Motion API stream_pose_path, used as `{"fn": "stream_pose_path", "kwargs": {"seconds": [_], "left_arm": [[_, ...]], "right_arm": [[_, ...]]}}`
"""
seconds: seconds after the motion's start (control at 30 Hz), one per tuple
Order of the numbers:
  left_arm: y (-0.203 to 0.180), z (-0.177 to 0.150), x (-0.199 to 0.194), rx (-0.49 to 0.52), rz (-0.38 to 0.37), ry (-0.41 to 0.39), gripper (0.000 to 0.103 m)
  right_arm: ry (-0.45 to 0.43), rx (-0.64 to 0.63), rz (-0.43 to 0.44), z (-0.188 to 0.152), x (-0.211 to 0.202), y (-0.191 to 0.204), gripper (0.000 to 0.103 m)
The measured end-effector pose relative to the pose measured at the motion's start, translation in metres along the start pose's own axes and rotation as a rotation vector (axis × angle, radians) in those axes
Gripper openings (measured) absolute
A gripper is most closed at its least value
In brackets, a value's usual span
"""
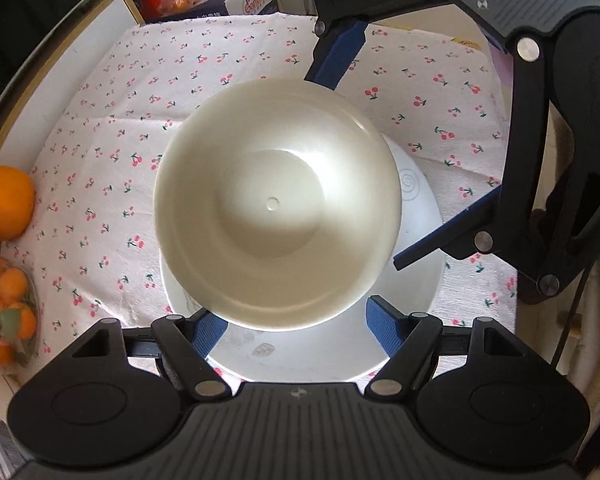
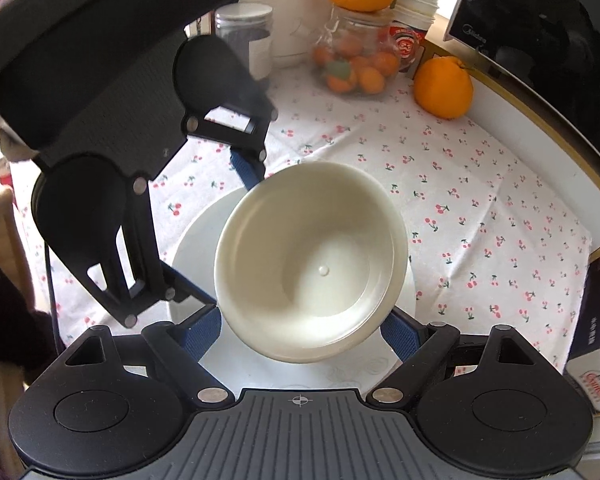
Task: Organize plates and bowls
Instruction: 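Carry the bowl stack with both grippers over the white plate stack, then lower the bowl stack onto the plates and open both grippers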
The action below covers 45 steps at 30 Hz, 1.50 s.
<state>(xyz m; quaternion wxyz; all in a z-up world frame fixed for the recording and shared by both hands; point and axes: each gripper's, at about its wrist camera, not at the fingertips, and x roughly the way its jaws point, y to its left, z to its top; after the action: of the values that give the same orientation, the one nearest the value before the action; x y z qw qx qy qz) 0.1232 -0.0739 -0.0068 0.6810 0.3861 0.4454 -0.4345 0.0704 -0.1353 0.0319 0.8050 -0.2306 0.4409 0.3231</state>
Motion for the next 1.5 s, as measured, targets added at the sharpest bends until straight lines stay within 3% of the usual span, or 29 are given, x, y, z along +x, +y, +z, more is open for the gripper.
{"fn": "stream_pose_path", "kwargs": {"seconds": [0.13,0.53,0.93,1.5], "left_arm": [[-0.001,-0.003,-0.003,-0.008,-0.028,-0.013,0.072],[-0.001,-0.001,0.001,-0.008,0.021,-0.022,0.075],[-0.005,-0.009,-0.001,-0.001,-0.037,0.007,0.074],[-0.006,-0.01,0.0,-0.041,-0.006,-0.007,0.073]], "right_arm": [[-0.01,0.021,0.004,0.001,0.0,-0.005,0.088],[-0.024,0.081,-0.007,0.004,0.012,-0.017,0.089],[-0.04,0.246,0.105,0.007,0.023,-0.04,0.089],[0.023,0.193,0.139,0.006,0.024,-0.027,0.089]]}}
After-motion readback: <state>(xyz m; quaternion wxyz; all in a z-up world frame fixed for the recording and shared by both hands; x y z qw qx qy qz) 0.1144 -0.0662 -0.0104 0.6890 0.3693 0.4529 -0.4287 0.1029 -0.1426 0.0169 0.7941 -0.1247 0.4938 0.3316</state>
